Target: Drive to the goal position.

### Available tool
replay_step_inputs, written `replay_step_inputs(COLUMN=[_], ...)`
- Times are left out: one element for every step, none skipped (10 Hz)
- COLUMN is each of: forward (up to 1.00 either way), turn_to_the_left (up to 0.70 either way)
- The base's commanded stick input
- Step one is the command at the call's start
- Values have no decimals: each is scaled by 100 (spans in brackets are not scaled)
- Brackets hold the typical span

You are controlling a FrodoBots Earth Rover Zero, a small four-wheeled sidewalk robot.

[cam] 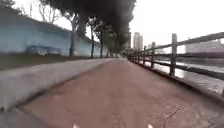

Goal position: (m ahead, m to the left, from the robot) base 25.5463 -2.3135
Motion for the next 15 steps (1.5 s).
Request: replay_step_inputs(forward=[100, 100, 100, 100, 100, 100, 100, 100, 100, 100, 100, 100, 100, 100, 100], turn_to_the_left=[0, 0, 0, 0, 0, 0, 0, -11, -39, -40, -40, -40, -40, -33, 0])
